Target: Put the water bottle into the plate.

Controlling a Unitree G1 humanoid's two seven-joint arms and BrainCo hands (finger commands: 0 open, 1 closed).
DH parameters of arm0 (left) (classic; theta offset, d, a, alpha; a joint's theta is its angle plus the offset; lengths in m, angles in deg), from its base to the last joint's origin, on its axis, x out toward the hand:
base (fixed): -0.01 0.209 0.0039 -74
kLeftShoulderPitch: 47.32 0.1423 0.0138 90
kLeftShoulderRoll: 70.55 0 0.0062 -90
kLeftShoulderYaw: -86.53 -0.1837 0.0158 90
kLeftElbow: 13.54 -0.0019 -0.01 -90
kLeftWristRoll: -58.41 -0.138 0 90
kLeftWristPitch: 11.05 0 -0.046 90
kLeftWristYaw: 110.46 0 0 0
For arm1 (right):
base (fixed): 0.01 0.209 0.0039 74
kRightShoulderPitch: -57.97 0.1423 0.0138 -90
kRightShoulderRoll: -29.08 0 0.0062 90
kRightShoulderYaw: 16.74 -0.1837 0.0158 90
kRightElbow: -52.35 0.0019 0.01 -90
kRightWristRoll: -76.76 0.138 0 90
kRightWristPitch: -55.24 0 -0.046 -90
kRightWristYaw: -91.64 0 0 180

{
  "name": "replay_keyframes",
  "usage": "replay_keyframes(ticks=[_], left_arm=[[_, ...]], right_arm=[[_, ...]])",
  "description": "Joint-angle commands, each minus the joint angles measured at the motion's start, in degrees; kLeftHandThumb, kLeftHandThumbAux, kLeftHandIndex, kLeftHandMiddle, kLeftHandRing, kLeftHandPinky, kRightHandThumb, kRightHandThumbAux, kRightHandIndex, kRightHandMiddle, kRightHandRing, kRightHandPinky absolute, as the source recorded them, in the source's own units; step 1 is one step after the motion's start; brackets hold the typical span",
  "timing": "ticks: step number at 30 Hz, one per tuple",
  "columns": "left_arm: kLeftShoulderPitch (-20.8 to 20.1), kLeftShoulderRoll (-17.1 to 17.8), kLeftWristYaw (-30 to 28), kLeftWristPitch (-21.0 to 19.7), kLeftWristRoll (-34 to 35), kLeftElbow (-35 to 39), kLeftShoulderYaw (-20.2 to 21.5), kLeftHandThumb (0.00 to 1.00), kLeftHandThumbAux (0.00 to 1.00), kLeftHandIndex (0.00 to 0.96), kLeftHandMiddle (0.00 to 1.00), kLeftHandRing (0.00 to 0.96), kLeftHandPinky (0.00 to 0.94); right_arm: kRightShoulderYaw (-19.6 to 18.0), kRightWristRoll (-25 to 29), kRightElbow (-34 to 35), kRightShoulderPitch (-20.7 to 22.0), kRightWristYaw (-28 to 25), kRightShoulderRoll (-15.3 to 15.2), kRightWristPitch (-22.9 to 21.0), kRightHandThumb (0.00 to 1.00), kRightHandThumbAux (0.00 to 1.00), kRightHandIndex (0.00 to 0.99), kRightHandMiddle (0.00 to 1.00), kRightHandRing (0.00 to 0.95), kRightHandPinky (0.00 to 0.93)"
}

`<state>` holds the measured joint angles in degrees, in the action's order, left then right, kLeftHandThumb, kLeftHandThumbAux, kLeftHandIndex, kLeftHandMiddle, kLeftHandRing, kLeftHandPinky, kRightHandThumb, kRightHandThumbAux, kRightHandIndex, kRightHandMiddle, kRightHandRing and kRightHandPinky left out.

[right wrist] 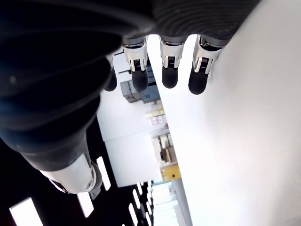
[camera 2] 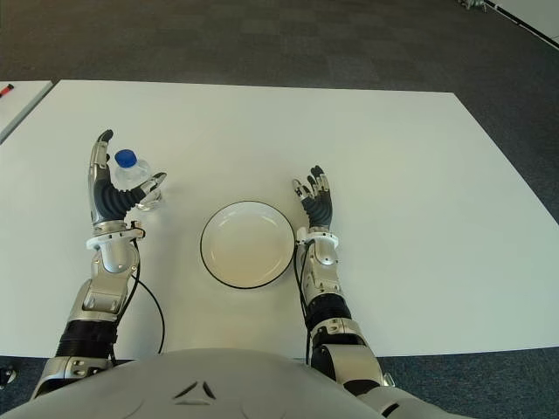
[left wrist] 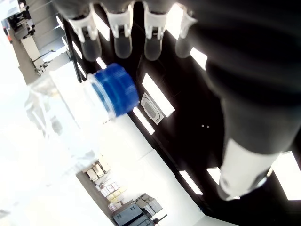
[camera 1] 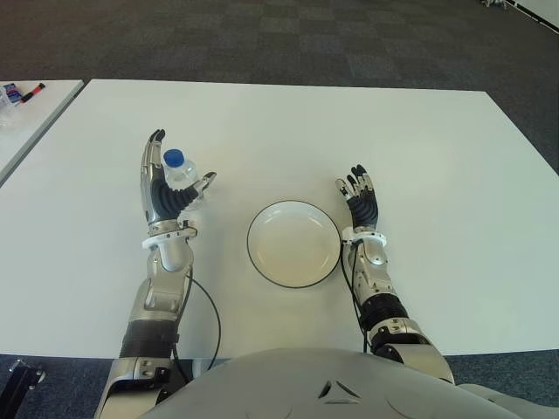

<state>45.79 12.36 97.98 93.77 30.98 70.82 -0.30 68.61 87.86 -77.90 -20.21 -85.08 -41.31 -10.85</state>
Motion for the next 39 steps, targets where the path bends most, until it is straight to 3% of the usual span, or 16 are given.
replay_keyframes(ticks=[1, 28, 39], left_arm=[[-0.75, 0.33, -0.91, 0.38, 0.59, -1.74, -0.60, 0.000, 0.786, 0.068, 0.061, 0.066, 0.105], [-0.66, 0.42, -0.98, -0.56, 0.52, -1.83, -0.70, 0.000, 0.784, 0.038, 0.033, 0.031, 0.051], [-1.98, 1.39, 0.46, -1.75, -1.75, -2.86, -0.49, 0.000, 0.800, 0.047, 0.044, 0.048, 0.109]], right_arm=[[-0.73, 0.12, -3.24, -2.03, 0.68, 3.40, -2.60, 0.016, 0.764, 0.072, 0.066, 0.047, 0.092], [-0.69, -0.25, -4.52, -1.67, 0.21, 3.06, -1.50, 0.000, 0.770, 0.079, 0.067, 0.045, 0.089], [-0.60, -0.42, -5.14, -1.41, 0.01, 2.98, -1.01, 0.000, 0.762, 0.079, 0.067, 0.046, 0.088]])
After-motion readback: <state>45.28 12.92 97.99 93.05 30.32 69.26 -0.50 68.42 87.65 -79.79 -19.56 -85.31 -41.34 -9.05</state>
